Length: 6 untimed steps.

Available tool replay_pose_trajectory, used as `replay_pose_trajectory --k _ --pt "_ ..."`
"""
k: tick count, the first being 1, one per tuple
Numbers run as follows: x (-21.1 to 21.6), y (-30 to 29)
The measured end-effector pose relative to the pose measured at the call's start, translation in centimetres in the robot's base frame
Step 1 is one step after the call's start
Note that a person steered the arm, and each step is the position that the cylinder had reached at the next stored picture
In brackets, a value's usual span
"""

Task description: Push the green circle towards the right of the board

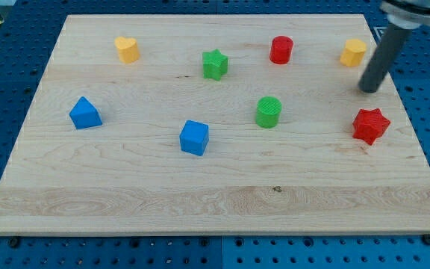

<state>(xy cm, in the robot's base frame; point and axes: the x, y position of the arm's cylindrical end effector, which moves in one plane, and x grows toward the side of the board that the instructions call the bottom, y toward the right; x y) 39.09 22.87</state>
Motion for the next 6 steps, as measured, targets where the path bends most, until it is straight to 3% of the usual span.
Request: replay_pose_trajectory --k 3,4,5,6 --pt "0.0 -18.1" --pt "1.2 -21.7" --pt "6.0 -20.4" --pt "7.0 -14.7"
